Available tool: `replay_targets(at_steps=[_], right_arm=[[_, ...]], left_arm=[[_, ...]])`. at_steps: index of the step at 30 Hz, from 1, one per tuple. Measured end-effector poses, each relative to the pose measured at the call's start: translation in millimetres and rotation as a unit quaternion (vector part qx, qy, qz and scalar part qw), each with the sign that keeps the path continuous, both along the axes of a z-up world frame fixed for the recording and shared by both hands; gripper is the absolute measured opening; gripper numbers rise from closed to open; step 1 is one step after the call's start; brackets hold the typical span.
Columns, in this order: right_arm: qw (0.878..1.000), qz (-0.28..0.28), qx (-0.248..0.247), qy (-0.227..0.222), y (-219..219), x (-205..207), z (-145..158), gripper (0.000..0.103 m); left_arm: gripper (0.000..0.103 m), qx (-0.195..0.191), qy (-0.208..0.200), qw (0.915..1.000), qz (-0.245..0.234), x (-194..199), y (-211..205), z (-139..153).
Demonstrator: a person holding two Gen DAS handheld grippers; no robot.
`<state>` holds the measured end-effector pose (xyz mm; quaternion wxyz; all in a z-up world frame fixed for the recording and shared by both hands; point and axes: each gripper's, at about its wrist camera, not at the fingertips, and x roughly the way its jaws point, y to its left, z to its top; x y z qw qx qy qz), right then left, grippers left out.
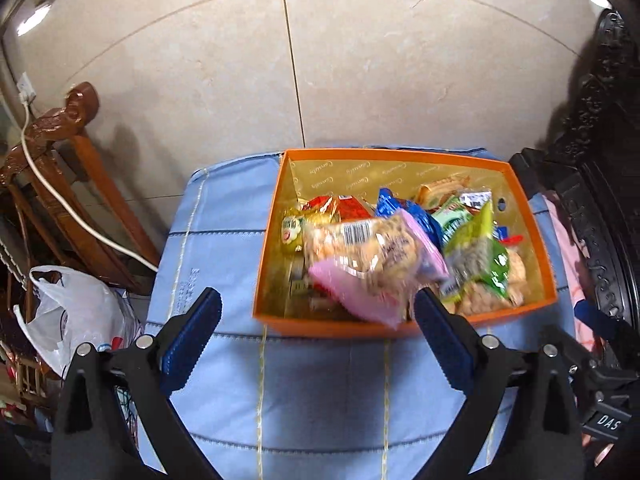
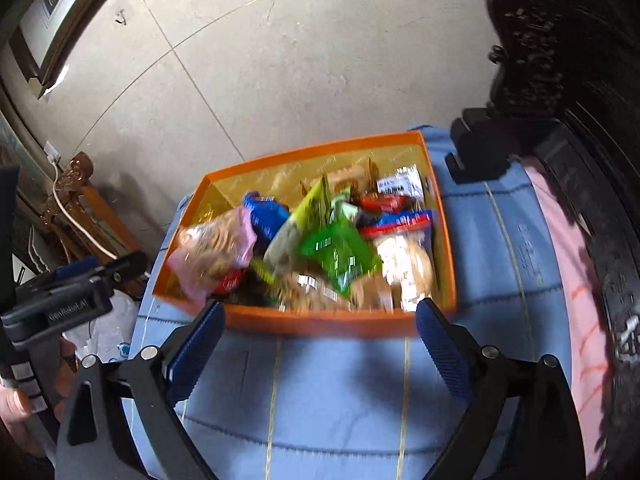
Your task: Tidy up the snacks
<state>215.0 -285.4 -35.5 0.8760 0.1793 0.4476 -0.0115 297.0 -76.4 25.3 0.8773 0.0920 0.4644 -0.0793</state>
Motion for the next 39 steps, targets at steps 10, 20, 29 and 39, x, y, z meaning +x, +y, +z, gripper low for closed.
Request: replay_targets(at_steps=[10, 20, 29, 39], right_arm=[[1.0, 0.023, -0.015, -0.002, 28.8, -62.3, 13.5, 0.096], [0.999, 0.038, -0.019, -0.016, 48.0, -87.9, 25.8, 0.096], [0.998, 0.04, -0.028, -0.031, 56.2, -97.2, 39.9, 0.096], [0.998, 0.039, -0.034, -0.038, 57.0, -100.3, 46.4, 0.096]], left_arm=[[0.098, 0.013, -0.005, 0.9999, -0.001, -70.7, 15.0, 11.3], [0.099, 0.0, 0.026, 0.9996, 0.011, -104.2, 34.9, 4.8], [0.099, -0.004, 0.014, 0.9998, 0.01, -118.9, 42.8, 17.0], [0.099, -0.006, -0.011, 0.9999, -0.007, -130.3, 40.3, 29.2]])
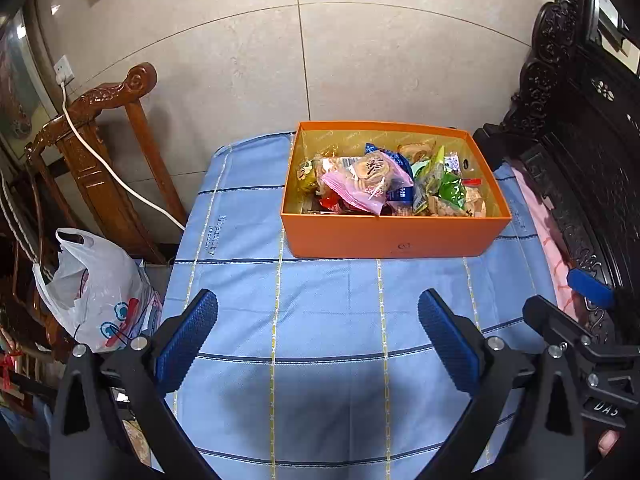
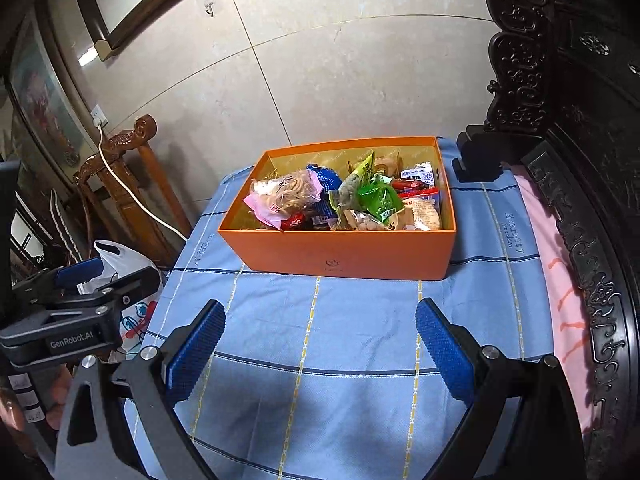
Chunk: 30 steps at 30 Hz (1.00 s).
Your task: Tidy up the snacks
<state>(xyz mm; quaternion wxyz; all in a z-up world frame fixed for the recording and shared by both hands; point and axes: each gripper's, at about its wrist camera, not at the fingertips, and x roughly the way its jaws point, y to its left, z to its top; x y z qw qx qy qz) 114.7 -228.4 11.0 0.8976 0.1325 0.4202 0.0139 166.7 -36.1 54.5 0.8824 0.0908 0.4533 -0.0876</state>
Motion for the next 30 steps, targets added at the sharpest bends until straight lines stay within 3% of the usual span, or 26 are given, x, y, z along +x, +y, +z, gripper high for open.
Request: replay_targets(at_steps=[30], right_arm=[[1.0, -0.004, -0.003, 0.01, 0.9, -2.3, -5.3, 0.098]], left_arm=[[0.099, 0.011, 0.023, 0.9997, 0.0, 2.7, 3.5, -11.0]])
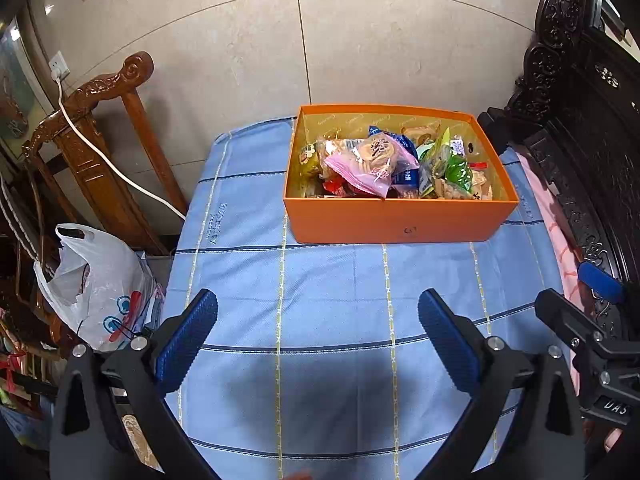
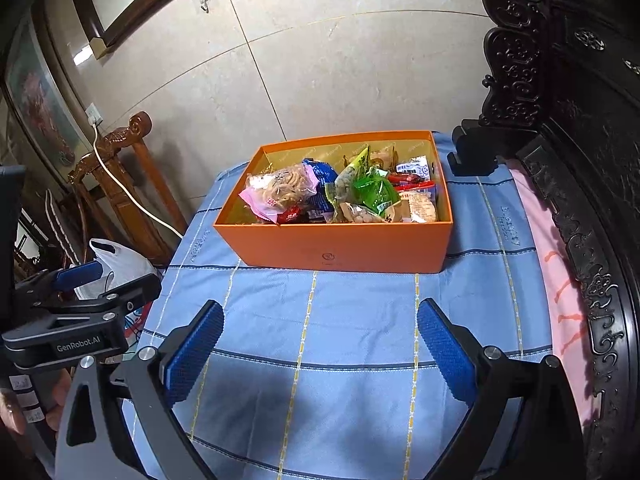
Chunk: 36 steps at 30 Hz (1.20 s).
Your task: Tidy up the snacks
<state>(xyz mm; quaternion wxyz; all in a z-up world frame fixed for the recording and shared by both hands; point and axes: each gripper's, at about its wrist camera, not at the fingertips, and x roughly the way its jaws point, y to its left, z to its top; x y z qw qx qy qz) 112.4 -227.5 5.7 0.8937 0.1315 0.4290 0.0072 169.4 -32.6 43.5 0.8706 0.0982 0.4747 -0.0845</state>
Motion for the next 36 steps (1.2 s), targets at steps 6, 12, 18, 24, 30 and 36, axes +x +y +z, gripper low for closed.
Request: replay_targets(at_steps=[6, 12, 18, 24, 30, 36], right_arm=[[1.0, -0.004, -0.001, 0.003, 1.2, -2.1, -1.1, 0.099], [1.0, -0.009, -0.001, 0.005, 2.8, -3.9, -2.9, 0.099], [1.0, -0.014, -0.001, 0.004, 5.1, -6.2, -3.0, 0.099], [1.0, -0.017, -0.002, 0.0, 8.1, -8.5, -0.8, 0.099], [1.0, -0.019, -0.003, -0.004, 12.2, -11.3, 1.8, 0.099], [1.0, -0.02, -0.003, -0.005, 13.5, -13.5, 2.6, 0.099]], left_arm=[[0.099, -0.003, 0.008, 0.9999, -0.006, 0.5, 2.4, -4.2], [0.099, -0.002, 0.012, 0.9999, -0.011, 0.1, 3.8, -6.1], [0.099, -0.001, 0.012, 0.9999, -0.012, -0.3, 6.8, -5.6], [0.099, -0.001, 0.009, 0.9998, -0.017, -2.2, 7.9, -3.2], [0.099, -0.002, 0.009, 0.9998, -0.018, -5.1, 9.9, -2.0], [0.099, -0.002, 0.009, 0.9998, -0.018, -6.6, 11.8, -2.0]])
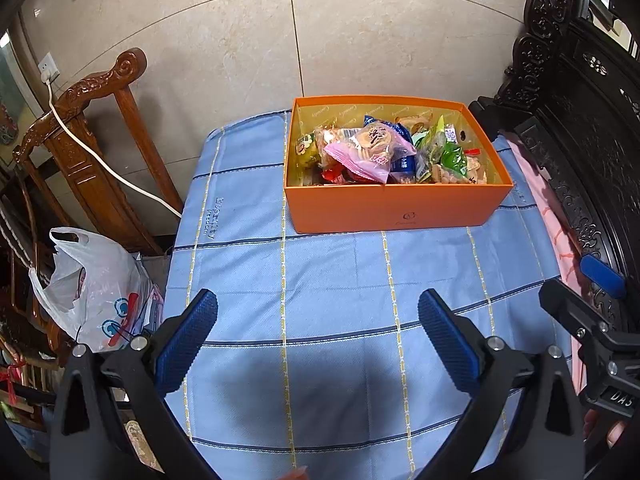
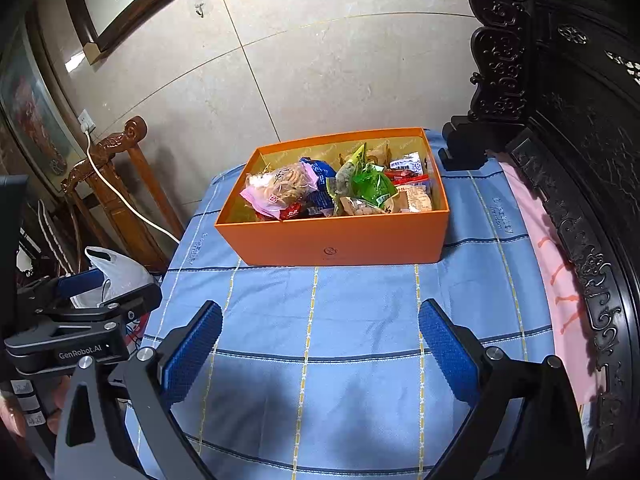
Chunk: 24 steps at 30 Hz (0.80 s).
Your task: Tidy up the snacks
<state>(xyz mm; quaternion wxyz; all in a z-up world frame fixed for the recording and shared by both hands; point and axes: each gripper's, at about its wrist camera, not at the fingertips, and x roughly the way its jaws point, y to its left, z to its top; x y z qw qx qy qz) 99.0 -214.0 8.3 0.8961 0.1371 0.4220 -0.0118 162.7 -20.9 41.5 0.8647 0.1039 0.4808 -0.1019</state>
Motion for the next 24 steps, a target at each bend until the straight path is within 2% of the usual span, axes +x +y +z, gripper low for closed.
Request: replay_targets(at_steps=[20, 22, 24], right_arm=[[1.0, 0.004, -0.004, -0.001, 6.1, -1.1, 2.2, 0.099], [1.0, 0.004, -0.004, -0.001, 6.8, -1.4, 2.1, 0.099], [1.0, 0.004, -0.004, -0.001, 6.9, -1.4, 2.1, 0.099]], left_arm=[[0.099, -0.01, 0.001, 0.9999, -0.001, -2.4, 6.9, 1.0], [0.099, -0.023, -0.002, 0.9997, -0.001, -3.8, 8.9, 2.6], [0.099, -0.052, -0.016, 0.9985, -0.009, -7.9, 12.0, 6.9]])
